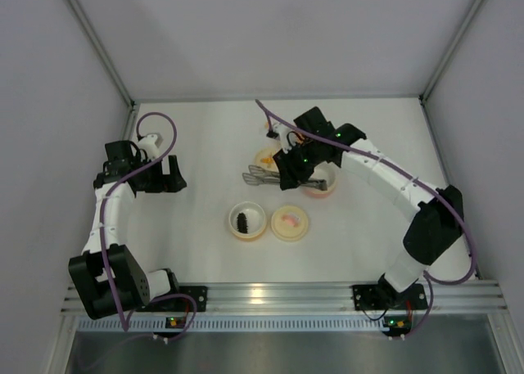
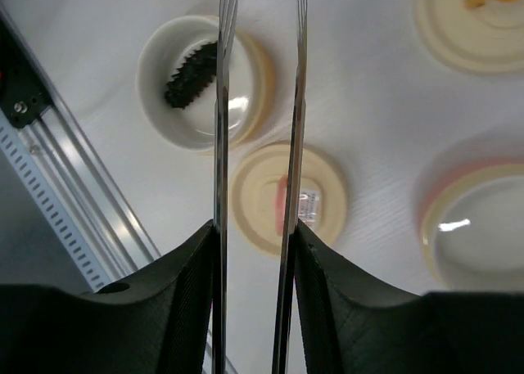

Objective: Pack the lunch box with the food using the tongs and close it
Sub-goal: Place the fake food in the packing box, then pick up the fake food from the plate.

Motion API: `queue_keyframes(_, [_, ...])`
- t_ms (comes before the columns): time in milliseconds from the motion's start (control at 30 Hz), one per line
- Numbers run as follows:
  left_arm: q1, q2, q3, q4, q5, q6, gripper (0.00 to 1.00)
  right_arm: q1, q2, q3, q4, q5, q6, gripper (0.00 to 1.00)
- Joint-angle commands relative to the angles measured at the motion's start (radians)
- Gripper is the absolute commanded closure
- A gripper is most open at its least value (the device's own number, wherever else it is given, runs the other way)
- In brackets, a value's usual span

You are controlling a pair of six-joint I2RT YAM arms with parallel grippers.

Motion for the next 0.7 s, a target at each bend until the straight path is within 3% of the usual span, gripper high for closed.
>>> queue_keyframes(0, [0.007,-0.019,0.016,0.008,0.036,0.014,0.02,-0.077,-0.066,0.062,0.072,0.108,0.016,0.61])
queue_keyframes(233, [0.007,-0.008,0.032,0.014,0.055,0.006,0.02,-0.211,-0.029,0.101,0.198,0.32,0.087,0.59])
queue_keyframes(400, [0.005,0.0,0.036,0.014,0.061,0.006,0.02,-0.228,0.052,0.14,0.241,0.387,0.072,0.6])
queue_keyframes(667, [0.009,0.006,0.025,0.029,0.056,0.0,0.02,-0.255,0.143,0.144,0.336,0.416,0.181,0.61])
